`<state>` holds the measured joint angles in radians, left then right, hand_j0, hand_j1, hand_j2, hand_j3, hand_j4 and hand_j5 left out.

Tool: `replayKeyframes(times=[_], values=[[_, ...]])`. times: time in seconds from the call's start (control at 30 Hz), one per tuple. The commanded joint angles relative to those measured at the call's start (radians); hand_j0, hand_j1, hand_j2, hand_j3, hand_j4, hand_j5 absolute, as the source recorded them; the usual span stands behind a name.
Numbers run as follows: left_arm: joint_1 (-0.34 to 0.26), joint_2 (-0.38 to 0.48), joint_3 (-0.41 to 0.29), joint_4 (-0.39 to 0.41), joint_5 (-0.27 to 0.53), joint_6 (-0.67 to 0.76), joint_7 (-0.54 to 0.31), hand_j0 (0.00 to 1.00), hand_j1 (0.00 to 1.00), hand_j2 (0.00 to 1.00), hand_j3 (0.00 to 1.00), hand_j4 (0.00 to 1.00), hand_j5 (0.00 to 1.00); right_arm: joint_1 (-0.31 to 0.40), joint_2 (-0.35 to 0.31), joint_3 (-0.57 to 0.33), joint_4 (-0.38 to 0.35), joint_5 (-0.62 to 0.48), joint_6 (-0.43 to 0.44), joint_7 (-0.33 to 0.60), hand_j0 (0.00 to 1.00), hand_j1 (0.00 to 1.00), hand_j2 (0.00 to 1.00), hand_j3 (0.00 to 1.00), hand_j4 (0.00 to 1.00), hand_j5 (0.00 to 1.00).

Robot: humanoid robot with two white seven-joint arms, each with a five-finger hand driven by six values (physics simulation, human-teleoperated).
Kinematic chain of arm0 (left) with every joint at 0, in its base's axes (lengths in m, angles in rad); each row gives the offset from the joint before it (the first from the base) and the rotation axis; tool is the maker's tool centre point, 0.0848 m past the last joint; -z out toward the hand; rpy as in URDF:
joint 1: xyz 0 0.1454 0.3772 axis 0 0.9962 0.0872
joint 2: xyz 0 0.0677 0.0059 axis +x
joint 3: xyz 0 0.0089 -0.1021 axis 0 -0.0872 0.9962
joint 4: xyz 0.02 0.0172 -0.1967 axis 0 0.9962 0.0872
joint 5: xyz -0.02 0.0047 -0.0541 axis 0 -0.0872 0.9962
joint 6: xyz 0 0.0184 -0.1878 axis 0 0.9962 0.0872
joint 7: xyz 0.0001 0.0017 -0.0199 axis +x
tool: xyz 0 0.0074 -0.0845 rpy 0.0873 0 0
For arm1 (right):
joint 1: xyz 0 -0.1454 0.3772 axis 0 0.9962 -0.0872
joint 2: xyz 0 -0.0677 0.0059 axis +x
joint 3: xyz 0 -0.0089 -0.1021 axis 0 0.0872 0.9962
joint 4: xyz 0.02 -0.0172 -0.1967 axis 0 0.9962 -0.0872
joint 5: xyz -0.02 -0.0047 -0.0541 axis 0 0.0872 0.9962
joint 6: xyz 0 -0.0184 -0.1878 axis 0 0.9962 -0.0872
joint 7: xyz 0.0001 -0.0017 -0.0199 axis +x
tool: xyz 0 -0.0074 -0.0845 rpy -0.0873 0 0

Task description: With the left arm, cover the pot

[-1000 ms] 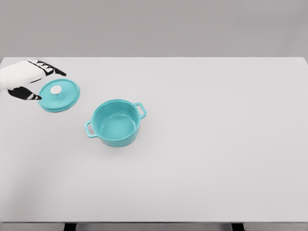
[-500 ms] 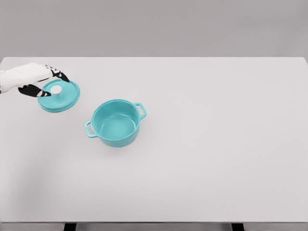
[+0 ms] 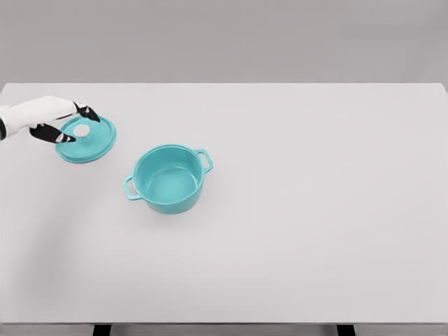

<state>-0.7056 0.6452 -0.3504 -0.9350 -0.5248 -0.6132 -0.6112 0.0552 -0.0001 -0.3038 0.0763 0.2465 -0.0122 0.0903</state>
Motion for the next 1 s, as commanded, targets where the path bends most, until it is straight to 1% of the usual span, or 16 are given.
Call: replayKeyframes(times=[0.0, 0.1, 0.3, 0.4, 0.47, 0.6, 0.8, 0.97], values=[[0.000, -0.016, 0.001, 0.031, 0.002, 0.002, 0.000, 0.73, 0.73, 0.73, 0.73, 0.73, 0.73, 0.000, 0.000, 0.000, 0.000, 0.000, 0.000, 0.000, 1.00, 1.00, 1.00, 1.00, 1.00, 1.00], [-0.005, -0.019, 0.001, 0.050, -0.012, 0.002, 0.000, 0.73, 0.73, 0.73, 0.73, 0.73, 0.73, 0.000, 0.000, 0.000, 0.000, 0.001, 0.000, 0.000, 1.00, 1.00, 1.00, 1.00, 1.00, 1.00], [-0.037, -0.045, 0.001, 0.119, -0.034, 0.002, 0.000, 0.73, 0.73, 0.73, 0.73, 0.73, 0.73, 0.000, 0.000, 0.000, 0.000, 0.001, 0.000, 0.000, 1.00, 1.00, 1.00, 1.00, 1.00, 1.00], [-0.038, -0.048, 0.001, 0.127, -0.043, 0.002, 0.000, 0.73, 0.73, 0.73, 0.73, 0.73, 0.73, 0.000, 0.000, 0.000, 0.000, 0.001, 0.000, 0.000, 1.00, 1.00, 1.00, 1.00, 1.00, 1.00], [-0.046, -0.056, 0.001, 0.150, -0.050, 0.002, 0.000, 0.73, 0.73, 0.73, 0.73, 0.73, 0.73, 0.000, 0.000, 0.000, 0.000, 0.001, 0.000, 0.000, 1.00, 1.00, 1.00, 1.00, 1.00, 1.00], [-0.057, -0.062, 0.001, 0.165, -0.057, 0.002, 0.000, 0.73, 0.73, 0.73, 0.73, 0.73, 0.73, 0.000, 0.000, 0.000, 0.000, 0.000, 0.000, 0.000, 1.00, 1.00, 1.00, 1.00, 1.00, 1.00], [-0.083, -0.078, 0.001, 0.189, -0.090, 0.002, 0.000, 0.73, 0.73, 0.73, 0.73, 0.73, 0.73, 0.000, 0.000, 0.000, 0.000, 0.001, 0.000, 0.000, 1.00, 1.00, 1.00, 1.00, 1.00, 1.00], [-0.087, -0.085, 0.001, 0.200, -0.100, 0.002, 0.000, 0.73, 0.73, 0.73, 0.73, 0.73, 0.73, 0.000, 0.000, 0.000, 0.000, 0.001, 0.000, 0.000, 1.00, 1.00, 1.00, 1.00, 1.00, 1.00]])
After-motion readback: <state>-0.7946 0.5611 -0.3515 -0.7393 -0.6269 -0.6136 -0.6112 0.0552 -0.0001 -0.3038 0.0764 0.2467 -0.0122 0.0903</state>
